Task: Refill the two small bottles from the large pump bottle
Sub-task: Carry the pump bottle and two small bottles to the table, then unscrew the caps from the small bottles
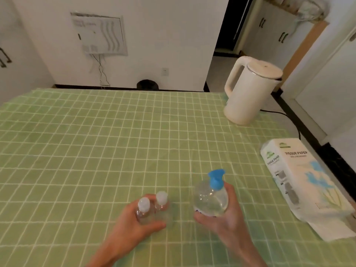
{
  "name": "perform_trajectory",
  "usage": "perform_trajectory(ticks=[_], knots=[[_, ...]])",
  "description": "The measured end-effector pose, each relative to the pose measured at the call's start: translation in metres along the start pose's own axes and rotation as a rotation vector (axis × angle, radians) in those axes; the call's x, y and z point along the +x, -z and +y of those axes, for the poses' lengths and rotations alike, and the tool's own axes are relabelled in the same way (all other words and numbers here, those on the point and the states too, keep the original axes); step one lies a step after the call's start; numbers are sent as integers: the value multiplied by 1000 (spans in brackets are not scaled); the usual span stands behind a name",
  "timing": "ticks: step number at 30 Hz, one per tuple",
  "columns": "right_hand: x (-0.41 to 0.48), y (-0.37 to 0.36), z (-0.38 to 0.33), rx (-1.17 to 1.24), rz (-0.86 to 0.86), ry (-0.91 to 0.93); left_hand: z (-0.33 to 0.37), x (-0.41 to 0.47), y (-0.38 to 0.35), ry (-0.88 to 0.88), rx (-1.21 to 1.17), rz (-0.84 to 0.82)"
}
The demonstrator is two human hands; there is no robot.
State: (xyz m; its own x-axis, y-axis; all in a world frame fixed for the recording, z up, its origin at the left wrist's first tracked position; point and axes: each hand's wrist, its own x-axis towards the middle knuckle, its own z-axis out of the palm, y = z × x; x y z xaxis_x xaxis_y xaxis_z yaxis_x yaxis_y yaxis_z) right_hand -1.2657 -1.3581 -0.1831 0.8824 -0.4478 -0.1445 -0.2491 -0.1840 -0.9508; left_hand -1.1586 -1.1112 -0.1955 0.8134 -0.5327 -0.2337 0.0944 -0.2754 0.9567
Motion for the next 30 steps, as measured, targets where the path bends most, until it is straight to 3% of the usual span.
perform_trajectory(ticks=[10, 17, 21, 26, 30], knots=[[43, 4, 50, -53, 89, 239, -29, 34, -25, -201, 128, 16], [52, 5, 71, -28, 54, 399, -32, 33, -32, -312, 110, 14], [46, 7, 70, -36, 23, 409, -20, 19, -38, -244, 146, 45], [21, 11, 80, -35, 102, 401, -25, -5, -41, -223, 68, 112], [10, 18, 90, 65, 227, 343, -43, -12, -45, -255, -8, 295]])
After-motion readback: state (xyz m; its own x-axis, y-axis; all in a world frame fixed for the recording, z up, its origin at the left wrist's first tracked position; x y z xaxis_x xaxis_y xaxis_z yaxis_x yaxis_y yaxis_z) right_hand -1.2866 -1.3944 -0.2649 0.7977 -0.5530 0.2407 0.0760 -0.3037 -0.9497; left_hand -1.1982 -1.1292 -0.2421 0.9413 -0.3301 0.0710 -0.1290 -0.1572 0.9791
